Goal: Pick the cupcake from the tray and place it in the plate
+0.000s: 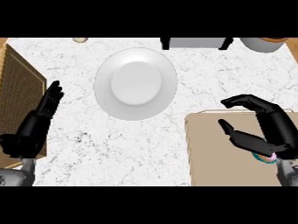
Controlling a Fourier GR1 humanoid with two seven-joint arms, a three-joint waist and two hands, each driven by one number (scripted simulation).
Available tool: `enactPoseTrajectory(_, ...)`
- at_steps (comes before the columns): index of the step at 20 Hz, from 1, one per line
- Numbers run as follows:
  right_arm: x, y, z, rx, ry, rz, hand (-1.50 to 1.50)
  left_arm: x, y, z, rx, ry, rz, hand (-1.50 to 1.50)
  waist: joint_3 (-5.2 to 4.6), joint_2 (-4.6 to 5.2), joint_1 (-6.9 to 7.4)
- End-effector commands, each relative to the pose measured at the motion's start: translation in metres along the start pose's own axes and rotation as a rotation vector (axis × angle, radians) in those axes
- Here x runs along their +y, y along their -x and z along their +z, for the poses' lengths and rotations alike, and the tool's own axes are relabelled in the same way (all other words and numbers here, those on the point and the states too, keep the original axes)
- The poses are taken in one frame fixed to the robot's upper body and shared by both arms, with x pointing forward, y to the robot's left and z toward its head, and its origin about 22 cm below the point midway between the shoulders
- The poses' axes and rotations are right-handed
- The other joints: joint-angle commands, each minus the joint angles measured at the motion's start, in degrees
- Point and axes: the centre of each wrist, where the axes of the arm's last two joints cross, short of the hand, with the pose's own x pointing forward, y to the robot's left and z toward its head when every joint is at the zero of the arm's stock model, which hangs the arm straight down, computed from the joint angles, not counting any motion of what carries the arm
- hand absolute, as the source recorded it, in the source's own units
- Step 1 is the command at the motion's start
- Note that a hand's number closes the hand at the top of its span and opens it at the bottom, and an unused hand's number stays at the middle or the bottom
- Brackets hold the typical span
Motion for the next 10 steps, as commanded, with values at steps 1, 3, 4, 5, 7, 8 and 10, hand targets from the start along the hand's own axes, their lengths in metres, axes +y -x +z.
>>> enactPoseTrajectory(1, 0.013, 0.022, 0.021, -0.026, 0.044, -0.025, -1.5, -0.003, 0.041, 0.014, 0.141, -0.046, 0.033, 0.0, 0.15, 0.66, -0.82)
enactPoseTrajectory(3, 0.029, 0.027, 0.054, -0.091, 0.026, -0.017, -1.5, 0.006, 0.036, 0.012, 0.132, -0.039, 0.047, 0.0, 0.17, 0.5, -0.95)
enactPoseTrajectory(4, 0.012, 0.024, 0.062, -0.106, 0.026, -0.011, -1.5, 0.005, 0.051, 0.033, 0.148, -0.034, 0.057, 0.0, 0.16, 0.45, -0.92)
enactPoseTrajectory(5, 0.021, 0.034, 0.079, -0.101, 0.013, 0.005, -1.5, 0.001, 0.051, 0.027, 0.144, -0.037, 0.061, 0.0, 0.16, 0.47, -1.05)
enactPoseTrajectory(7, 0.003, 0.029, 0.096, -0.122, 0.027, 0.063, -1.5, 0.017, 0.045, 0.021, 0.146, -0.052, 0.055, 0.0, 0.16, 0.4, -1.13)
enactPoseTrajectory(8, -0.004, 0.025, 0.082, -0.13, 0.05, 0.136, -1.5, 0.017, 0.05, 0.009, 0.152, -0.044, 0.05, 0.0, 0.13, 0.51, -1.16)
enactPoseTrajectory(10, -0.013, 0.001, 0.105, -0.121, 0.096, 0.157, -1.5, -0.003, 0.047, 0.008, 0.145, -0.044, 0.047, 0.0, 0.11, 0.36, -1.66)
